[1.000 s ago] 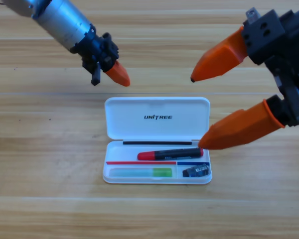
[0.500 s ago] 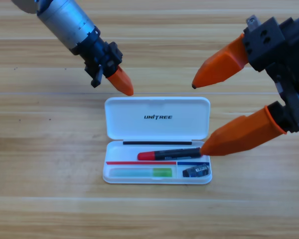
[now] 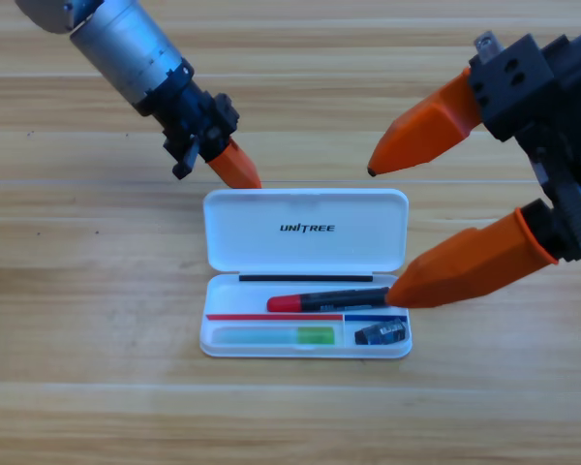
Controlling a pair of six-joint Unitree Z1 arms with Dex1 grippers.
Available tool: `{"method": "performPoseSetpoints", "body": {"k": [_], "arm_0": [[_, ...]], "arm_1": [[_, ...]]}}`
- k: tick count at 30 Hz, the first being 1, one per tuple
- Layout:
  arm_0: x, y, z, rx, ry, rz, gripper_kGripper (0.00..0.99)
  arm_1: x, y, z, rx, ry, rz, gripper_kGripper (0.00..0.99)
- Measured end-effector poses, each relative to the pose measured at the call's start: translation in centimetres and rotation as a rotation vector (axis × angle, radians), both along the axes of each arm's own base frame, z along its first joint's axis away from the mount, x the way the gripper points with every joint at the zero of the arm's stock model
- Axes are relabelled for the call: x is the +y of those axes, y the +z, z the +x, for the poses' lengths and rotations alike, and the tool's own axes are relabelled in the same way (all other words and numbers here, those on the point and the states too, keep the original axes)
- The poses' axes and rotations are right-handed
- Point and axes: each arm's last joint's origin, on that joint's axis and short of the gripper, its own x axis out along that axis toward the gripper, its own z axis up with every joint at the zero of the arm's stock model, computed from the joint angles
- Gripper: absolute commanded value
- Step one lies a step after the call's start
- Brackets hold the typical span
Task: Clean up eraser and pencils
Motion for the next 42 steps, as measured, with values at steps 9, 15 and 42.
{"method": "performPoseSetpoints", "body": {"k": [9, 15, 42], "arm_0": [[-0.5, -0.5, -0.3, 0.015, -0.017, 0.004, 0.0], [-1.0, -1.6, -1.5, 0.06, -0.04, 0.023, 0.0], [-2.2, -4.9, -5.9, 0.115, -0.139, 0.054, 0.0]], "arm_1": [[0.0, 0.0, 0.0, 0.0, 0.0, 0.0, 0.959], [0.0, 0.0, 0.0, 0.006, 0.002, 0.002, 0.959], [0.0, 0.0, 0.0, 0.011, 0.0, 0.003, 0.959]]}}
